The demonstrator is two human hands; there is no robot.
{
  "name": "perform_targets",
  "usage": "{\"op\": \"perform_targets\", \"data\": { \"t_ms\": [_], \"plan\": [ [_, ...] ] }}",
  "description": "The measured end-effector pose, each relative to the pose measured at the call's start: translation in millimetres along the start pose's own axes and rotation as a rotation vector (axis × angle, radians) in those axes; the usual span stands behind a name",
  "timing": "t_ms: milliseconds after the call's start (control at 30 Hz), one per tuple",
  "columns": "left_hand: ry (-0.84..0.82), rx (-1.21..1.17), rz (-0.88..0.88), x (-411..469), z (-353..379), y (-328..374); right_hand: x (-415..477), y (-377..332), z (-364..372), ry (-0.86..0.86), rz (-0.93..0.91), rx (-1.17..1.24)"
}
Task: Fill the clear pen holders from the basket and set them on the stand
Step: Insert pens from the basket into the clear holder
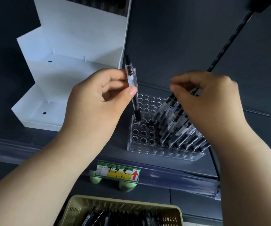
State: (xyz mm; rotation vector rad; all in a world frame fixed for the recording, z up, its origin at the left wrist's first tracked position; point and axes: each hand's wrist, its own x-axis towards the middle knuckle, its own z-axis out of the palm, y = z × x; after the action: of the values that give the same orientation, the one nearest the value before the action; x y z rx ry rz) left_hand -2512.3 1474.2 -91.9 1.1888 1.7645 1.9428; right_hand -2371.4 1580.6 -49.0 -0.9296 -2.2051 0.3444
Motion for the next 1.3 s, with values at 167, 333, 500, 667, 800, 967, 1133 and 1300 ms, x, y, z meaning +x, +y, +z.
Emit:
{"op": "perform_targets", "data": {
  "t_ms": [167, 333, 500, 667, 800, 967, 1133, 1300],
  "plan": [
    [0.015, -0.001, -0.006, 0.9, 4.0, -0.6, -5.8, -2.1, -13.4, -0.045, -0.070, -0.018],
    [0.008, -0.018, -0.009, 0.9, 9.3, -2.8, -10.0, -2.5, -13.3, -0.116, -0.079, -0.063],
    [-0.023, 0.013, 0.010, 0.5, 17.4, -4.2, -12.6, -6.4, -9.0, -0.113, -0.112, -0.132],
    [-0.059, 0.054, 0.032, 1.2, 29.9, -6.4, -14.4, -7.4, -8.4, -0.114, -0.135, -0.119],
    [-0.080, 0.097, 0.048, 1.6, 40.3, -12.3, -12.8, -2.3, -11.9, -0.100, -0.094, -0.093],
    [-0.081, 0.220, 0.130, -0.2, 51.3, -23.0, -13.1, 2.3, -11.5, -0.122, -0.087, -0.078],
    [-0.150, 0.426, 0.124, -4.4, 58.7, -37.9, -13.7, 5.2, -14.3, -0.098, -0.086, -0.030],
    [-0.153, 0.482, 0.112, -4.8, 61.3, -43.0, -14.7, 6.9, -16.5, -0.083, -0.087, -0.027]
  ]
}}
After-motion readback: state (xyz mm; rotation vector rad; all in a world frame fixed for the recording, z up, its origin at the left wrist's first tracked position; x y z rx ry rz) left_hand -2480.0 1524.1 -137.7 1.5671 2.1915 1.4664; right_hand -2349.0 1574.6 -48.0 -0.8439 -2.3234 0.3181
